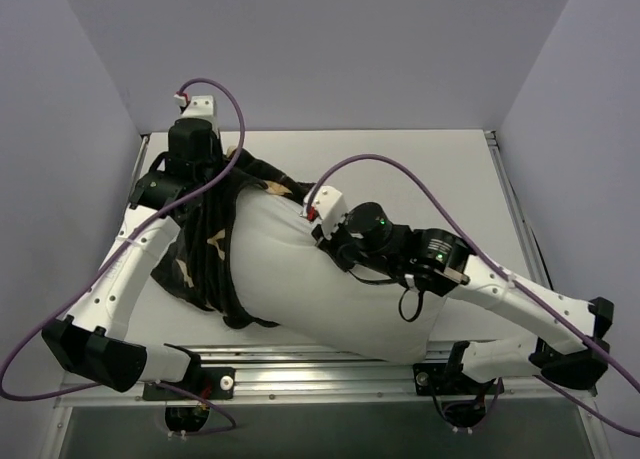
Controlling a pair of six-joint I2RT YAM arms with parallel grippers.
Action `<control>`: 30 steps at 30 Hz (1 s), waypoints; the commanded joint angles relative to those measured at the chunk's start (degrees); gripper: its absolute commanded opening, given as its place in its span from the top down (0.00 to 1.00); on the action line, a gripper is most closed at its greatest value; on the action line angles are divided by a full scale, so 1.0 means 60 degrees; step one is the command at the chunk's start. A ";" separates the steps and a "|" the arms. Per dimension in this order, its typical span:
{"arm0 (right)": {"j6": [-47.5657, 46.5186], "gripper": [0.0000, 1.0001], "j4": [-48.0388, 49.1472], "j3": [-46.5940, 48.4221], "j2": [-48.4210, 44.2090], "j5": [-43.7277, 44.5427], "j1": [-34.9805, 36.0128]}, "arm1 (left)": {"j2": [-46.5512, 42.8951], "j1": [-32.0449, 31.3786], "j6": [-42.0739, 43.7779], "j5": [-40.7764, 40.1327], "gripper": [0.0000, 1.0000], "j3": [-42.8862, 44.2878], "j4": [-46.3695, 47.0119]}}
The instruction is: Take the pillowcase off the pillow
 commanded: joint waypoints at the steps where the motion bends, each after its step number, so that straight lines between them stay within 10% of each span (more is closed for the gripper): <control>1: 0.0692 1.00 -0.0465 -0.0114 -0.1710 0.0585 0.0047 | -0.0201 0.0565 0.0638 -0.1416 0.98 0.0967 0.1148; 30: 0.1924 1.00 -0.1711 0.0808 -0.3647 0.3589 -0.0070 | 0.2875 0.2981 -0.1280 0.0458 0.98 -0.1391 0.1442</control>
